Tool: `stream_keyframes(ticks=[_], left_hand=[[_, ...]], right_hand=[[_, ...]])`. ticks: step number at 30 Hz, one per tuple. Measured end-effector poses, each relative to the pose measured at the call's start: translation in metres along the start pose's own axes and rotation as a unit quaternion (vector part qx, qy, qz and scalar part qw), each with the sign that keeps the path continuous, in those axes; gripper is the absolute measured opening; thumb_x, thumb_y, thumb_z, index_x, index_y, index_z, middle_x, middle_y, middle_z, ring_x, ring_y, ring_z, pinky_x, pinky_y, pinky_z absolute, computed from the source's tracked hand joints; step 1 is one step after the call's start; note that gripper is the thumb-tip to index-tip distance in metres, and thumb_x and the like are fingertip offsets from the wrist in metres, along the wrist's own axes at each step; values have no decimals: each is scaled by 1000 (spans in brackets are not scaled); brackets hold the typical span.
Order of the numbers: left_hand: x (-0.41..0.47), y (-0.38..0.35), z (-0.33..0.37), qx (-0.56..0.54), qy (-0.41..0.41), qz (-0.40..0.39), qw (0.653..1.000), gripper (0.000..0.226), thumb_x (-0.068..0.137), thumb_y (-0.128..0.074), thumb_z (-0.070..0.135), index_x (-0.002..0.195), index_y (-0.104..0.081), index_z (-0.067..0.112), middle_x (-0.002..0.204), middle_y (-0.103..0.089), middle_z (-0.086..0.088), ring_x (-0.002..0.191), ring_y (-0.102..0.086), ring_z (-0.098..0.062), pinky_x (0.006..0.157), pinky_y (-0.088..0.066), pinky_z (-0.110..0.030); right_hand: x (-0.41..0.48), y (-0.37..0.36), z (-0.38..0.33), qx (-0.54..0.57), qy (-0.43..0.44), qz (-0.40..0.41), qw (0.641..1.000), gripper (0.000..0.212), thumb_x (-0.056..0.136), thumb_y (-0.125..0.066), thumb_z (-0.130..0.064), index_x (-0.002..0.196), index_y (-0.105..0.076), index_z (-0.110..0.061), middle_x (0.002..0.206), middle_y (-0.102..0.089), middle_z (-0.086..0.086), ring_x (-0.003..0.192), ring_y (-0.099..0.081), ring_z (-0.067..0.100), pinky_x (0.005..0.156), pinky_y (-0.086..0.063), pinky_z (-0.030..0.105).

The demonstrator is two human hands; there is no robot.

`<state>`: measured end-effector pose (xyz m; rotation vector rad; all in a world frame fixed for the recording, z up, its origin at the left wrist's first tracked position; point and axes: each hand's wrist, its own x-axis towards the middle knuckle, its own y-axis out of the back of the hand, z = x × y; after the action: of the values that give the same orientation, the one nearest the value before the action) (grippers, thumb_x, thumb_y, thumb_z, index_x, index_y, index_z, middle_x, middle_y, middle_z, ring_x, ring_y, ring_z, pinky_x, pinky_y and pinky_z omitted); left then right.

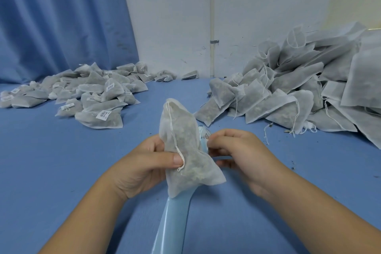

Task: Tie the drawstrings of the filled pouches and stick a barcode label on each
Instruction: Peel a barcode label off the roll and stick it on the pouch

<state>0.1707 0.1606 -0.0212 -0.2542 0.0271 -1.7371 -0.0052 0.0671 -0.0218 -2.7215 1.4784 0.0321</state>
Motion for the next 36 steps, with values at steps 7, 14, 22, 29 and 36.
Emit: stream_keyframes(ticks=[7, 14, 22, 29, 36], left_hand=[[-2, 3, 3, -10, -9, 41, 999, 28, 63, -69, 13, 89, -79, 12, 85, -74, -8, 80, -73, -19, 71, -57, -27], [-3, 6, 3, -3, 9, 49, 999, 28, 64, -71, 13, 90, -79, 13, 87, -75, -8, 83, -73, -19, 73, -57, -28], [-6, 13, 9, 11, -49, 124, 991, 36, 67, -66, -3, 101, -72, 6, 97, -72, -13, 92, -70, -24, 78, -57, -30], [-7, 11, 31, 24, -105, 187, 976, 33, 64, -71, 14, 97, -77, 10, 103, -73, -16, 97, -71, -31, 82, -58, -43], [51, -53, 33, 93, 13, 133, 987, 19, 75, -72, 19, 93, -78, 19, 101, -75, -12, 86, -72, -26, 75, -61, -46]], right_hand=[[6, 10, -4, 14, 2, 43, 999, 13, 84, -58, -8, 73, -63, -11, 69, -66, 3, 69, -62, 13, 61, -49, 26], [14, 27, -8, 68, -11, 68, 995, 9, 85, -56, -10, 79, -63, -11, 68, -69, 1, 61, -64, 11, 57, -48, 26], [18, 54, -20, 109, 39, 83, 990, 9, 88, -54, -8, 83, -61, -10, 70, -66, 3, 61, -63, 13, 55, -47, 26], [-4, 100, -8, 64, 61, 52, 995, 17, 89, -53, -3, 74, -58, -10, 70, -62, 6, 59, -60, 15, 58, -42, 29], [-32, 138, -20, 177, 95, -51, 978, 7, 69, -53, -10, 70, -60, -9, 70, -58, 7, 63, -53, 19, 60, -41, 30]])
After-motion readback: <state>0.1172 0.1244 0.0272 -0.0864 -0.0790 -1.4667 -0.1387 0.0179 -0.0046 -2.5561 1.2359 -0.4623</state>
